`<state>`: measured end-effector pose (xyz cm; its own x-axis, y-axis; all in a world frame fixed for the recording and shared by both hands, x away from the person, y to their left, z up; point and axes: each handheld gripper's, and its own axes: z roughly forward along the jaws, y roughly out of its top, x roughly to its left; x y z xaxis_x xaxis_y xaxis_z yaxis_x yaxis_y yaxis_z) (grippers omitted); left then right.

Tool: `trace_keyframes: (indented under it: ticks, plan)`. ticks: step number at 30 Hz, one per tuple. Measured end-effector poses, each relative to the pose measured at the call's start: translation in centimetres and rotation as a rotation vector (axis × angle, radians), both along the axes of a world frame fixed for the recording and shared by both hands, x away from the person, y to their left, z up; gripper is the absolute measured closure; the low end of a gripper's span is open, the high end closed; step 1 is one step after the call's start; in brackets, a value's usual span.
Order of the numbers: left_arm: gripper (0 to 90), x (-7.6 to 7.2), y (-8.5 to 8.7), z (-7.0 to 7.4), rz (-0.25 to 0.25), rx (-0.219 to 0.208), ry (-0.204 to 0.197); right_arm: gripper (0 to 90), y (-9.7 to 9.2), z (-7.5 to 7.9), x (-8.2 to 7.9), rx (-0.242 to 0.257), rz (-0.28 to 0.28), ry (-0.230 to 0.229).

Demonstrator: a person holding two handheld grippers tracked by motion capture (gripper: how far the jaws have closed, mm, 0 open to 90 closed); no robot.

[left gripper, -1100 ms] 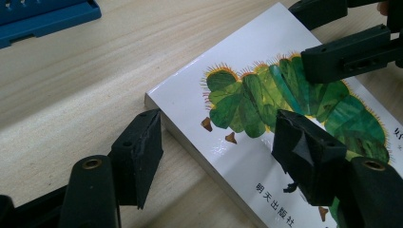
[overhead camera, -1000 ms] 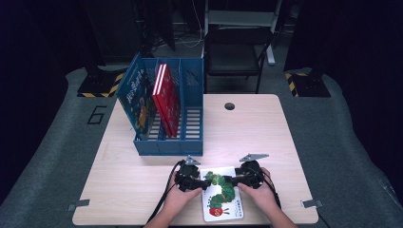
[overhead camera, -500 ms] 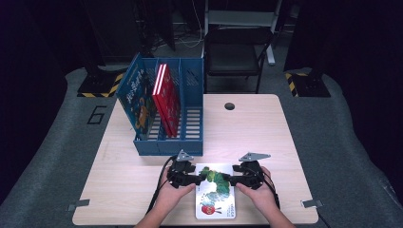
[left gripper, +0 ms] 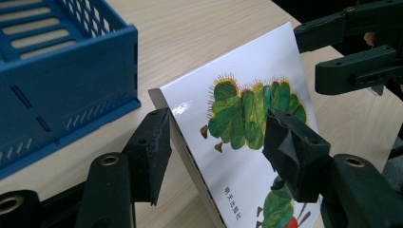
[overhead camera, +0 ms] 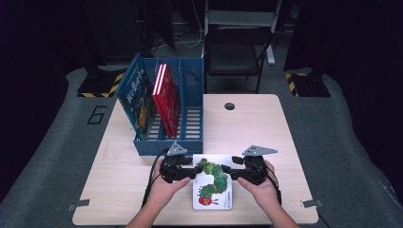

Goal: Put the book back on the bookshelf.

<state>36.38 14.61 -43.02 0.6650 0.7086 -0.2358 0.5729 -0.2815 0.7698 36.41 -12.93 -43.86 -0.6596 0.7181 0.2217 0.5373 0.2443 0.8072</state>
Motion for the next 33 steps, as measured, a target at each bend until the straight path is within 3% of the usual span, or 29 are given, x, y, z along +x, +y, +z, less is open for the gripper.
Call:
trace_keyframes:
  ticks: [14, 26, 33]
  plan:
    - [43.6, -0.9, 0.5, 3.3, 0.005, -0.027, -0.077, 41.5, 0.6, 3.4, -0.9, 0.02, 0.028, -0.095]
    - [44.5, -0.7, 0.7, 3.8, -0.001, -0.024, -0.086, 42.1, 0.7, 3.9, -0.5, 0.019, 0.029, -0.113]
    - [46.5, -1.1, 1.1, 4.1, -0.012, -0.036, -0.094, 43.9, 0.6, 4.1, -0.9, 0.016, 0.044, -0.149]
